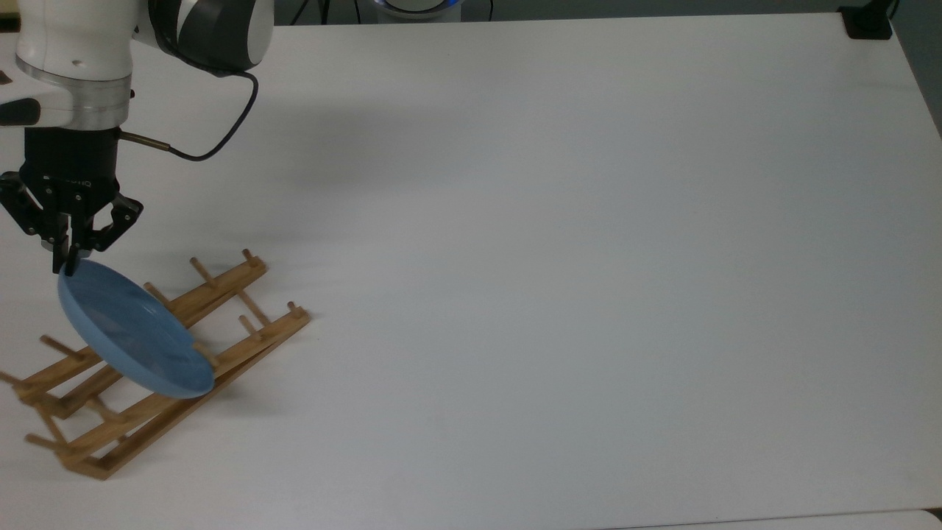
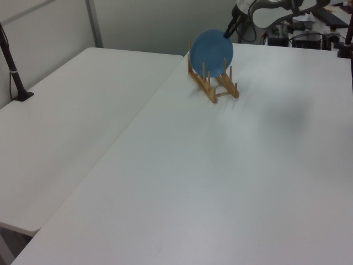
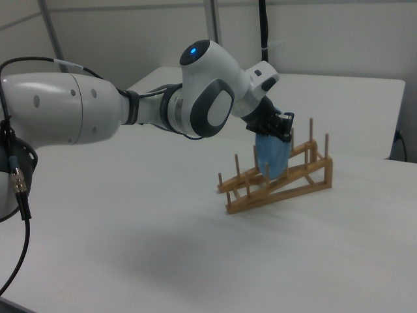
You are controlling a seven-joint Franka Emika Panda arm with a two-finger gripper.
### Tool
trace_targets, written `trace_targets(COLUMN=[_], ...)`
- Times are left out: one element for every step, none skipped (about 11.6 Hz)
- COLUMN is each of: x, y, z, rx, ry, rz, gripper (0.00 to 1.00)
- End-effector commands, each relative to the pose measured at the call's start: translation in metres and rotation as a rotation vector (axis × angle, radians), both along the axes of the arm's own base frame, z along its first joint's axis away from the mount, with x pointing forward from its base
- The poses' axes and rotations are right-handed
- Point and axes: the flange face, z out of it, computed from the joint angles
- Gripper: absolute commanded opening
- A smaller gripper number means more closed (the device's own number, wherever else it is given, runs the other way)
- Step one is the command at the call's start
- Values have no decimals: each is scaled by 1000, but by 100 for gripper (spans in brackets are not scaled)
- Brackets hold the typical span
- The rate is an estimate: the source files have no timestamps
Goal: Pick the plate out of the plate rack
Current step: 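Lift the blue plate up out of the rack slots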
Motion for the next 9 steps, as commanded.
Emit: trace_targets(x=[-7, -8, -8, -8, -8, -10, -12, -15, -17], y=[3, 3, 3, 3, 2, 1, 2, -1, -1], z=[19, 19, 19, 19, 20, 26, 35, 43, 51], rx=[-28, -30, -30, -30, -30, -28, -29, -28, -25], ry=[-25, -25, -25, -25, -26, -36, -50, -62, -73], rz=[18, 17, 17, 17, 15, 10, 8, 2, -3], gripper=[0, 0, 0, 0, 0, 0, 0, 0, 0])
